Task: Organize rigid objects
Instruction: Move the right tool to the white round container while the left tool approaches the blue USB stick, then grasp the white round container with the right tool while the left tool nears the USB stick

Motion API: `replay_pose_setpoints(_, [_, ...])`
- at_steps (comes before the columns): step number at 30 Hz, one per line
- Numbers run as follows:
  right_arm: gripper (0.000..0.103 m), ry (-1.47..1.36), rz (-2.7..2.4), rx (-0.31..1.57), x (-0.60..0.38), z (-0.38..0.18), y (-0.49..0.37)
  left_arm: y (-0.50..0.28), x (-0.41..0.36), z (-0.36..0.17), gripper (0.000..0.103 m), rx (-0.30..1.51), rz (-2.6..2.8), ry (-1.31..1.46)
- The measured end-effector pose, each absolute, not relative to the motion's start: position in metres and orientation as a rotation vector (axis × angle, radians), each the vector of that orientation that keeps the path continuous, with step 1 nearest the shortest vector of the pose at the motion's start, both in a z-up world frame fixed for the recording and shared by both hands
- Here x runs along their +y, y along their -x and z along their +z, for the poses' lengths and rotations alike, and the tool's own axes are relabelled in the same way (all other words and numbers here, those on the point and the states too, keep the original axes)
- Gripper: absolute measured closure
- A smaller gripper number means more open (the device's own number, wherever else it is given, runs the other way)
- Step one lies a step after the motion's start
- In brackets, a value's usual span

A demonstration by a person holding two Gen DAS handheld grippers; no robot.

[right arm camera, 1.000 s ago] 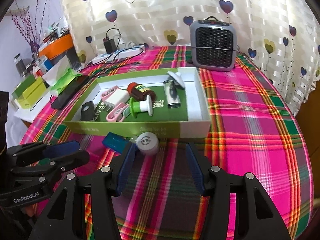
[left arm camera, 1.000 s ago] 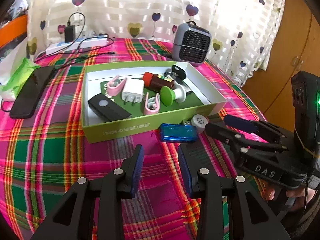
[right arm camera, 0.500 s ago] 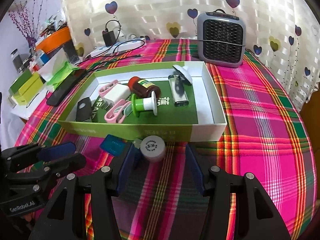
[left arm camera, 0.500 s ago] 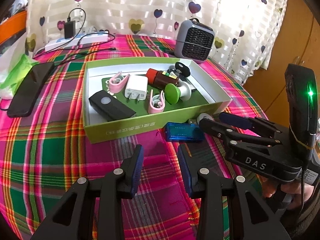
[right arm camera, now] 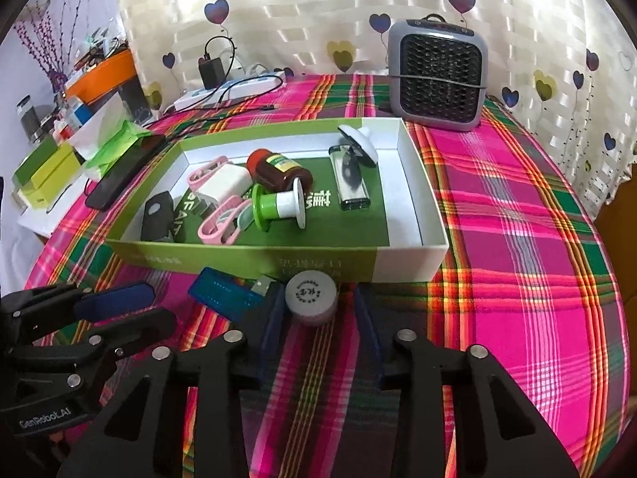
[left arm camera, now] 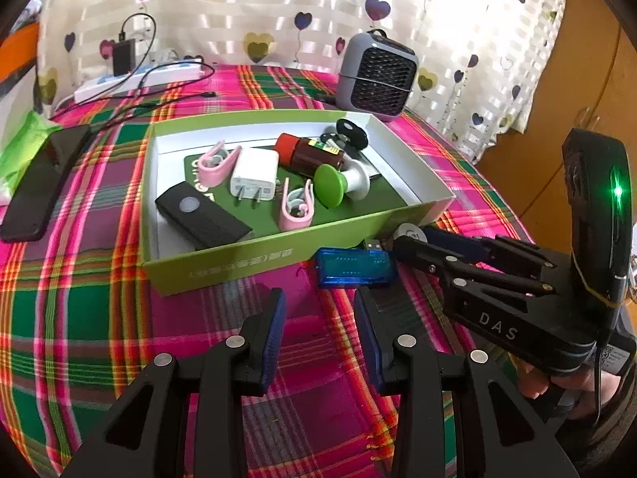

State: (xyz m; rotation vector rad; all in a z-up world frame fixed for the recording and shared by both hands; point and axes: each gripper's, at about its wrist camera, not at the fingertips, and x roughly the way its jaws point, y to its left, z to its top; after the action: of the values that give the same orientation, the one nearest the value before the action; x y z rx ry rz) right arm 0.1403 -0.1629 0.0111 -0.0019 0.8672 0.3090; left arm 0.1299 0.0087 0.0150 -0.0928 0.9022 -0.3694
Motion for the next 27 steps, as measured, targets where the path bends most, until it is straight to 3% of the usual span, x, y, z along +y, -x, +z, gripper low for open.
replay_pose_setpoints(27, [0.074,-0.027,0.24,0.861,-0.196,0.016,-0.124,-0.131,-0.028,0.014,0.069,0.912,-0.551,0.042])
